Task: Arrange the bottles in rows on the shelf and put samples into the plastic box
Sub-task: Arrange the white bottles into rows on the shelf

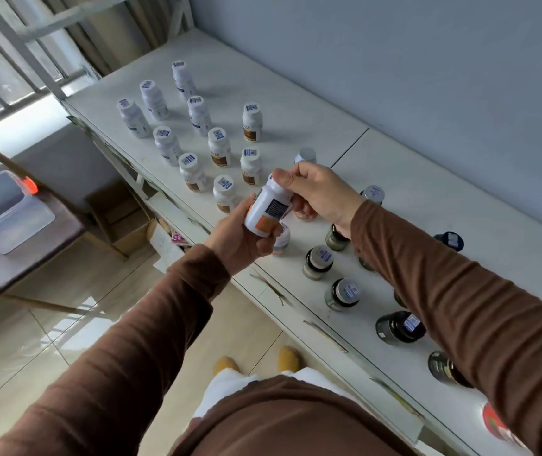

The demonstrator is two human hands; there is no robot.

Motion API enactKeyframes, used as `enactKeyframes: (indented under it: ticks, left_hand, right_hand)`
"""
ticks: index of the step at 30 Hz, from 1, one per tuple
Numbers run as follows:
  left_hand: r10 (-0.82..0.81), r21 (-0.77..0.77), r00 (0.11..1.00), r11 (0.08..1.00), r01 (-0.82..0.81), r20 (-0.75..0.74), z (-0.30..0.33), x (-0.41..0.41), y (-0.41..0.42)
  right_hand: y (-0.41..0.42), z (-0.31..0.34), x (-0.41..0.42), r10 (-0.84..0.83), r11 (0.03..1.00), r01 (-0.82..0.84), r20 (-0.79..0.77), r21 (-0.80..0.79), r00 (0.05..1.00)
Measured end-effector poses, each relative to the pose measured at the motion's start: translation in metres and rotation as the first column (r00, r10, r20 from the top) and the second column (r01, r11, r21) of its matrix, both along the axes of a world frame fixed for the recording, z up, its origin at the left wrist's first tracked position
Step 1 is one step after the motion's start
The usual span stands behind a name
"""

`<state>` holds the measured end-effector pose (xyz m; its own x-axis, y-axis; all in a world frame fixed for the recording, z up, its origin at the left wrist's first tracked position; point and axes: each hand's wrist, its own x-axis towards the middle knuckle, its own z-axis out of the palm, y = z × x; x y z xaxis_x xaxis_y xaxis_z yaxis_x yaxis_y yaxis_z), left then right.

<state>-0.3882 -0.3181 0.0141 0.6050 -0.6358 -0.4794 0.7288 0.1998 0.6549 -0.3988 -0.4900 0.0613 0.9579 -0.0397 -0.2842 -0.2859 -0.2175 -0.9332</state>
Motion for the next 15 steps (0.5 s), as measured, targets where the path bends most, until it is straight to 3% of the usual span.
enactKeyframes:
  ticks: [3, 5, 9, 15]
  left_hand:
    - [0.077, 0.009, 0.995, 0.997, -0.077, 0.067, -0.003, -0.001, -0.003]
    - [0.098, 0.066, 0.972, 0.991, -0.114, 0.214, -0.006, -0.001, 0.000]
    - [-0.032, 0.246, 0.829, 0.961, -0.129, 0.559, -0.015, 0.003, 0.011]
    - [-0.179, 0.490, 0.659, 0.810, -0.322, 0.730, -0.026, 0.013, 0.022]
  right_hand:
    - [-0.010, -0.005, 0.003, 0.074, 0.989, -0.066, 0.053, -0.134, 0.996]
    - [-0.014, -0.004, 0.003, 0.145, 0.946, -0.112, 0.087, -0.303, 0.986]
    - [-0.010, -0.004, 0.008, 0.231, 0.879, -0.142, 0.145, -0.456, 0.962]
    - [0.012, -0.019, 0.025, 0.370, 0.757, -0.205, 0.149, -0.620, 0.917]
